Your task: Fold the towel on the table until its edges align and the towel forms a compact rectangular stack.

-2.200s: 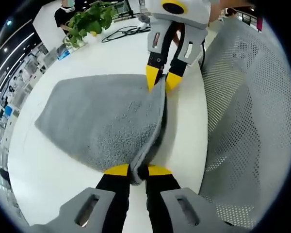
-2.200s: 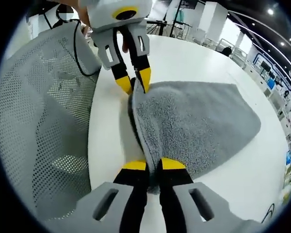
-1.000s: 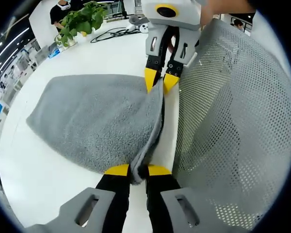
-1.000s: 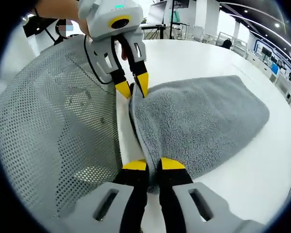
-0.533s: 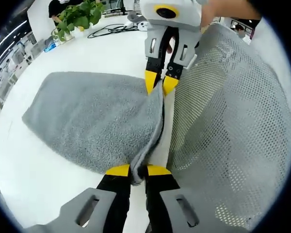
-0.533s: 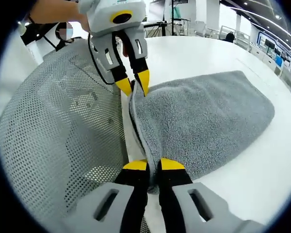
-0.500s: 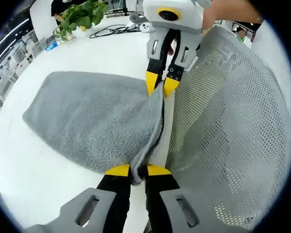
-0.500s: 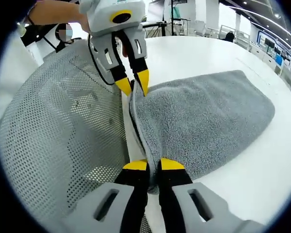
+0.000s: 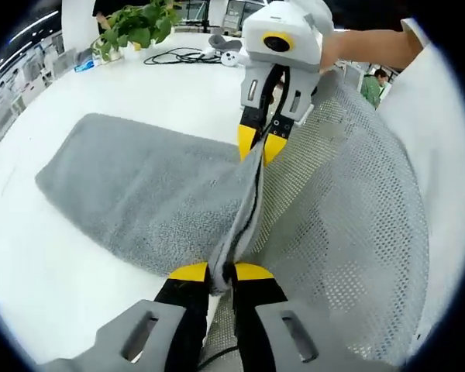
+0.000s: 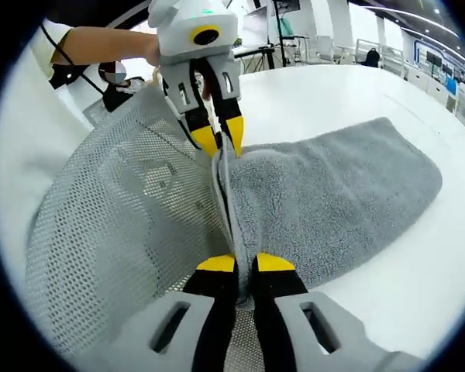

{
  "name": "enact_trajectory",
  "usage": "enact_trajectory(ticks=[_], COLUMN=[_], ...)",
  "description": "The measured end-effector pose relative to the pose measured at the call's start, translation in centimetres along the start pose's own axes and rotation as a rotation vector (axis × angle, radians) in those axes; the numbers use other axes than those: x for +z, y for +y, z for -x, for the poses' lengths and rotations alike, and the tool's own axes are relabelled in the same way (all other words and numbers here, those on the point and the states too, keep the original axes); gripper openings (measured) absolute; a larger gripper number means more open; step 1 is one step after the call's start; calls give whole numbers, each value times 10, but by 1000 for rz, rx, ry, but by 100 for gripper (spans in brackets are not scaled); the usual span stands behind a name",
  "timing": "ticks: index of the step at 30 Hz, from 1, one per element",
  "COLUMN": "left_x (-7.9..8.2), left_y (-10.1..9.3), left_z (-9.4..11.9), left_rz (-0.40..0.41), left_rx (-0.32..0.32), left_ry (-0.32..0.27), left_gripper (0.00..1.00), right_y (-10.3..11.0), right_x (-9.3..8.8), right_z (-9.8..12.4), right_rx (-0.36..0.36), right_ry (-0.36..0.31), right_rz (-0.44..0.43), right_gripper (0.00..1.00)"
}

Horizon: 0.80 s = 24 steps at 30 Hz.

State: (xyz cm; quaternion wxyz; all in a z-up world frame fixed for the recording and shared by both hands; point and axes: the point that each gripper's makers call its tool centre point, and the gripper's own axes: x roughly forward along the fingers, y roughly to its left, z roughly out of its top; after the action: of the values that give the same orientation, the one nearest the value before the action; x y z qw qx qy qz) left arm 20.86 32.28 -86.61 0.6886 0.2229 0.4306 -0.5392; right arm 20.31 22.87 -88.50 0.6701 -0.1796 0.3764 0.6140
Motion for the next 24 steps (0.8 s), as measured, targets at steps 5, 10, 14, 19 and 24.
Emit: enact_trajectory(ticks=[5, 10, 14, 19, 24], left_x=[16, 30, 44, 60, 72], left_y=[2, 2, 4, 6, 11], left_z=[15, 29, 43, 63, 81], left_rz=[11, 23, 22, 39, 47], left_rx=[5, 8, 17, 10, 4], left_ry=[-71, -141, -203, -270, -316], left_gripper=[10, 10, 10, 10, 10], right_y=[10, 14, 16, 26, 26], right_x=[14, 28, 36, 53, 67], right_z=[20, 38, 50, 62, 73], right_rx=[11, 17, 37, 88, 107], right_ry=[-28, -55, -70, -108, -141], right_rz=[-19, -24, -54, -108, -122], right_gripper=[4, 4, 4, 4, 4])
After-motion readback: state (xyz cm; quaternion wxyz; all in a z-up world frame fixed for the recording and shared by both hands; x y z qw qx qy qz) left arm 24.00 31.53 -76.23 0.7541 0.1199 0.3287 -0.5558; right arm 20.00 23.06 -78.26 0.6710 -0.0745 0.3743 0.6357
